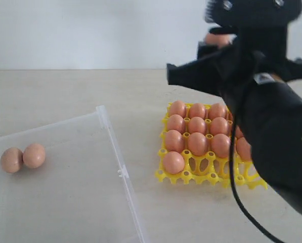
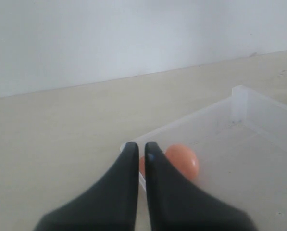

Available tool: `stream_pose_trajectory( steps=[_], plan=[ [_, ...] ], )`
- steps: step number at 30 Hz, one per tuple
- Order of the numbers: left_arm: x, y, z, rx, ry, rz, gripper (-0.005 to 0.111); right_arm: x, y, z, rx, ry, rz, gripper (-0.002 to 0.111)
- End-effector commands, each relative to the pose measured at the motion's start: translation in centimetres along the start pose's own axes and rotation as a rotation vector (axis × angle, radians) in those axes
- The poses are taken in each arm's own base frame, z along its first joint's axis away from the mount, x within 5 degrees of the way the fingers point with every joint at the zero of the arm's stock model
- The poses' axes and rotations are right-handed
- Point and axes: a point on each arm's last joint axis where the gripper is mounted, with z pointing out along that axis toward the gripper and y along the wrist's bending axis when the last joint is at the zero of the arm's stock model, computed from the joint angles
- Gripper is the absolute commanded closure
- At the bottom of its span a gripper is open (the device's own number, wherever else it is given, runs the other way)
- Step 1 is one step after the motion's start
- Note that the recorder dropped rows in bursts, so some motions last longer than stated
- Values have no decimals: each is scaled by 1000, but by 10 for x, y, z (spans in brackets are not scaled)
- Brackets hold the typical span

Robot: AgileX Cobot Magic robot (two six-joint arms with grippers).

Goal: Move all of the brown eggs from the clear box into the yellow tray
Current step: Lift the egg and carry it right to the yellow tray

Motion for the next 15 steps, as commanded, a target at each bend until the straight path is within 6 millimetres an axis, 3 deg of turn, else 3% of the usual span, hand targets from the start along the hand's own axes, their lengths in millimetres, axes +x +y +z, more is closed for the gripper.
stream_pose_trajectory(
  steps=[1, 8, 15],
  plan=[
    [0, 0, 0, 3, -7, -7, 103, 35, -31, -21, -18, 68, 66, 108],
    [0, 0, 0, 3, -7, -7, 103, 79, -34, -47, -357, 149, -31, 108],
    [0, 0, 0, 3, -7, -7, 103, 85, -27, -53, -479, 180, -115, 108]
  ],
)
